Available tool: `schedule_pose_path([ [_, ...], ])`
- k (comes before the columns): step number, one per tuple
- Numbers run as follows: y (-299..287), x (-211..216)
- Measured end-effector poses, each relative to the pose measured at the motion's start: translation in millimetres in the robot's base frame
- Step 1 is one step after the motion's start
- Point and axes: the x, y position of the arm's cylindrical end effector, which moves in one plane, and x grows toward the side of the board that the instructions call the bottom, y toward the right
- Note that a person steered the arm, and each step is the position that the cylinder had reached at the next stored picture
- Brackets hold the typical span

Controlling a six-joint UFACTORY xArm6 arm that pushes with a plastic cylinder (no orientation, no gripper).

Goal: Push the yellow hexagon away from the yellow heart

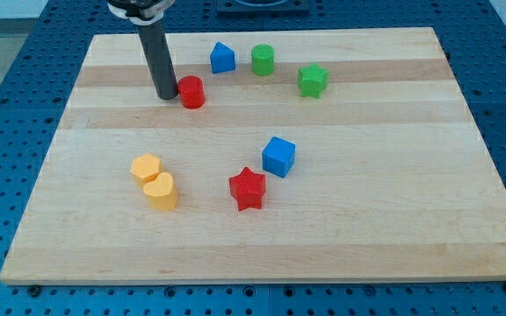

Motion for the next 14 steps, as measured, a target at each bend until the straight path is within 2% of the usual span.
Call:
schedule_pose_path([
  [1, -10, 1],
  [3, -38, 34],
  [5, -38, 99],
  [8, -74, 190],
  [10, -58, 237],
  [14, -49, 210],
])
